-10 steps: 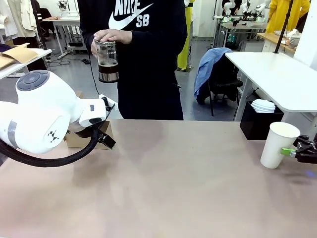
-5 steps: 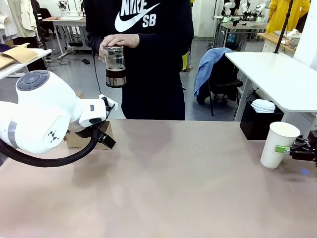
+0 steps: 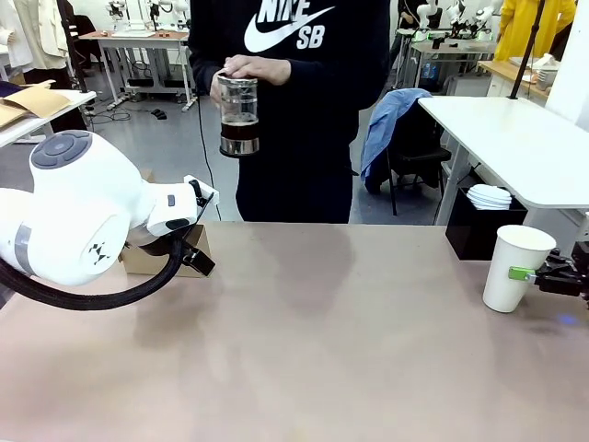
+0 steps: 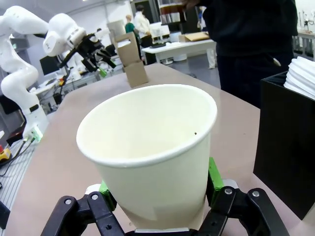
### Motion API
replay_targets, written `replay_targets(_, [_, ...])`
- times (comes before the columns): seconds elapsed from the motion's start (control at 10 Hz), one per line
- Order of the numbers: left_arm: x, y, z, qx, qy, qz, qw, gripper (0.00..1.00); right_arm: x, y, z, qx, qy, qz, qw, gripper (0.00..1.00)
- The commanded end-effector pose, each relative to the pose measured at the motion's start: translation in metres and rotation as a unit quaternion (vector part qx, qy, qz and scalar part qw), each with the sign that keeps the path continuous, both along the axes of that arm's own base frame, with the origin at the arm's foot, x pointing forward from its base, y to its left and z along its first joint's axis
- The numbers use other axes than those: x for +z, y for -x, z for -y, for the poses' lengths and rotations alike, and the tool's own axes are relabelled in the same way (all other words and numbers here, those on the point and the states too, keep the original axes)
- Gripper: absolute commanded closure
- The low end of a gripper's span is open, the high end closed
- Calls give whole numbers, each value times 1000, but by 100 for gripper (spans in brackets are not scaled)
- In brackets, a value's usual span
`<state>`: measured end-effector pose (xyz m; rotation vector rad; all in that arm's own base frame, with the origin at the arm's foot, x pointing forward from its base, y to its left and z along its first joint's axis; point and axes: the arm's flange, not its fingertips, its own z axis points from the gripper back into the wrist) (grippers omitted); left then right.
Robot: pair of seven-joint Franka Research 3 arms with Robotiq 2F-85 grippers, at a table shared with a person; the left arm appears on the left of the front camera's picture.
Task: Pour a drink into a cup and package it in a carrier.
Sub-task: Pick up the 600 ml Paper Cup and place it in the middle top area of the table.
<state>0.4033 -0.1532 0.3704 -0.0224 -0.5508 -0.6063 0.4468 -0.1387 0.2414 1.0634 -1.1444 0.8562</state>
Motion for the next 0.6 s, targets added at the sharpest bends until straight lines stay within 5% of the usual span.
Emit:
replay_targets(0.0, [0, 0, -1, 0, 1, 0, 1000, 0, 0, 0, -1, -1, 1, 7, 1000, 20])
replay_targets(0.3, [0, 0, -1, 0, 1, 0, 1000, 0, 0, 0, 0, 0, 0, 1, 1000, 20])
replay_targets(0.5, [0, 0, -1, 0, 1, 0, 1000, 0, 59, 25, -27, -81, 13, 33, 996, 20])
